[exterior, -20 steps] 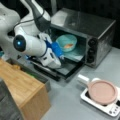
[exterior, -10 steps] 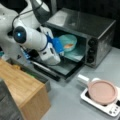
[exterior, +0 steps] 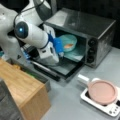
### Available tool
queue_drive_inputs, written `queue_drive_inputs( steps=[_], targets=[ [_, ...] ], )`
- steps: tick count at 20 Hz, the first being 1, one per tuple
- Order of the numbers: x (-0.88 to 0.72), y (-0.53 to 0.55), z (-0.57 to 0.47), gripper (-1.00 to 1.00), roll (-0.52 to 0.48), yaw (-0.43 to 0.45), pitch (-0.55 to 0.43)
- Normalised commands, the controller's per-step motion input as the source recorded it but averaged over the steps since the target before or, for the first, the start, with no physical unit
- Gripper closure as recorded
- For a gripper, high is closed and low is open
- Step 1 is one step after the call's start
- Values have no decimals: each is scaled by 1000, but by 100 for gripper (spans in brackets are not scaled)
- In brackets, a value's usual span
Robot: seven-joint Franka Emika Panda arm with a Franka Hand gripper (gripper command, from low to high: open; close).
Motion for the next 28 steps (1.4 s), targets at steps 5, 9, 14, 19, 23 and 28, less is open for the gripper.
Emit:
queue_drive_inputs(
  steps=[5, 9, 14, 19, 23, 28],
  targets=[
    [20, 259, 10, -100, -245, -211, 7],
    [56, 175, 67, -100, -122, -156, -12],
    [102, 97, 42, -100, -88, -129, -30],
    [94, 68, -17, -100, -59, -79, -33],
    [100, 84, -98, -100, 2, -55, -53],
    [71, 93, -97, -100, 39, -25, -72]
  ],
)
